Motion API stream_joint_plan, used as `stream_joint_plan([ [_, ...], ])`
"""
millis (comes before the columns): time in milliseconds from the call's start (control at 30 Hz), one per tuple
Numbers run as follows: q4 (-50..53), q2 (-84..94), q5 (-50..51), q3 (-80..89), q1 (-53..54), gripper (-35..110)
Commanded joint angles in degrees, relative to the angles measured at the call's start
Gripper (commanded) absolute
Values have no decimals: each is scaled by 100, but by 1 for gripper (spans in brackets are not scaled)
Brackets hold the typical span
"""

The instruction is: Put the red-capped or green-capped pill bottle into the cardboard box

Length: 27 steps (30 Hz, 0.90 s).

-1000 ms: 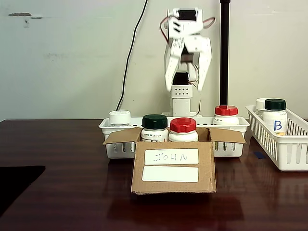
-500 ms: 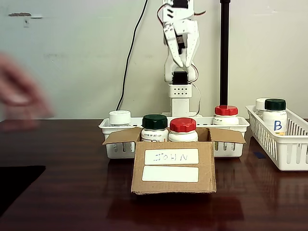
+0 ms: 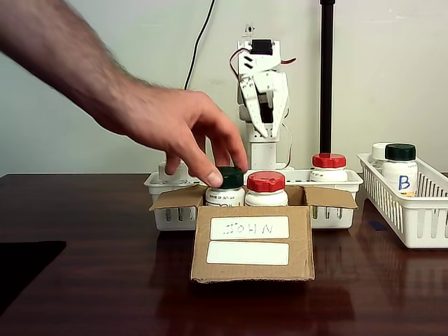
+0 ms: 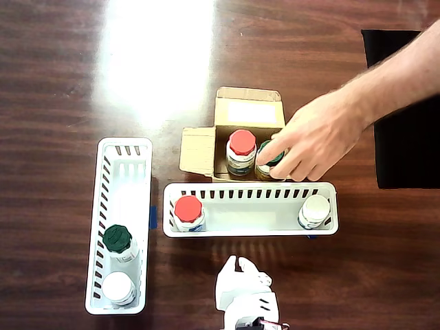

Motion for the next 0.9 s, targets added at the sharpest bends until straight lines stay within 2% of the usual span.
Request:
stream_joint_plan([
  [0, -290, 483, -123, 352, -132, 2],
  [300, -2417, 483, -809, 2013, -571, 3],
  [467, -1942, 492, -835, 2013, -1020, 2],
  [633, -1125, 483, -334, 2013, -1521, 3],
  [867, -1125, 483, -1872, 2013, -1573, 3],
])
